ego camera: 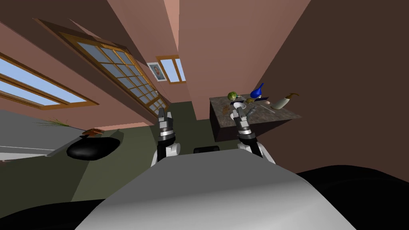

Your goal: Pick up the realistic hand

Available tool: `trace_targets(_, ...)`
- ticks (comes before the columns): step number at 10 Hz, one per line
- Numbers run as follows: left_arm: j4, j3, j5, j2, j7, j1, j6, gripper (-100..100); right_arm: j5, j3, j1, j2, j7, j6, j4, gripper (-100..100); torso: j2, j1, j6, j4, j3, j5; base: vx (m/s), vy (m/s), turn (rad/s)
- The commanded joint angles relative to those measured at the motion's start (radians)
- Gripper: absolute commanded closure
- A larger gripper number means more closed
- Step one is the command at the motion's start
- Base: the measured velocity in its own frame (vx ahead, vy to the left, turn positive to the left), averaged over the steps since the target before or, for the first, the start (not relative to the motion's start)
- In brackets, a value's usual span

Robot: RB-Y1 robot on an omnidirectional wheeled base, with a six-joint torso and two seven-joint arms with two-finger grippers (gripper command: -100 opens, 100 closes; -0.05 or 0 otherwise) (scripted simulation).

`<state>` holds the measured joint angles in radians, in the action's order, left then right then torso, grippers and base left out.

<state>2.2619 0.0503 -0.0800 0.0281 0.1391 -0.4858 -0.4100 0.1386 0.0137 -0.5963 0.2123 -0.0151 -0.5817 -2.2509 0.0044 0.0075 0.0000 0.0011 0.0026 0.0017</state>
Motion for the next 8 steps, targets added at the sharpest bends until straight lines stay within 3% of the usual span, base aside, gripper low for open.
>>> trace_targets(1,0.000,0.000,0.000,0.000,0.000,0.000,0.000,0,0.007,-0.008,-0.019,0.020,-0.024,-0.031,0.026,-100,0.000,0.000,0.000,0.000,0.000,0.000,-0.027,0.071,-0.039)
trace_targets(3,0.000,0.000,0.000,0.000,0.000,0.000,0.000,0,0.044,-0.016,-0.066,0.081,-0.091,-0.084,0.085,-100,-0.004,-0.004,0.000,-0.001,-0.002,-0.001,-0.011,0.062,-0.085)
trace_targets(4,0.000,0.000,0.000,0.000,0.000,0.000,0.000,0,0.044,-0.016,-0.066,0.081,-0.096,-0.084,0.085,-100,-0.003,-0.003,0.000,-0.001,-0.002,-0.001,-0.018,0.057,-0.046)
trace_targets(6,0.000,0.000,0.000,0.000,0.000,0.000,0.000,0,0.082,-0.025,-0.115,0.150,-0.161,-0.139,0.151,-100,-0.004,-0.004,0.000,-0.001,-0.002,-0.001,0.001,0.064,-0.083)
trace_targets(7,0.000,0.000,0.000,0.000,0.000,0.000,0.000,0,0.082,-0.025,-0.115,0.155,-0.176,-0.139,0.152,-100,-0.005,-0.003,0.000,-0.001,-0.003,-0.001,0.012,0.055,-0.053)
trace_targets(8,0.000,0.000,0.000,0.000,0.000,0.000,0.000,0,0.100,-0.030,-0.140,0.197,-0.213,-0.166,0.188,-100,-0.006,-0.004,0.000,-0.001,-0.003,-0.001,0.026,0.041,-0.069)
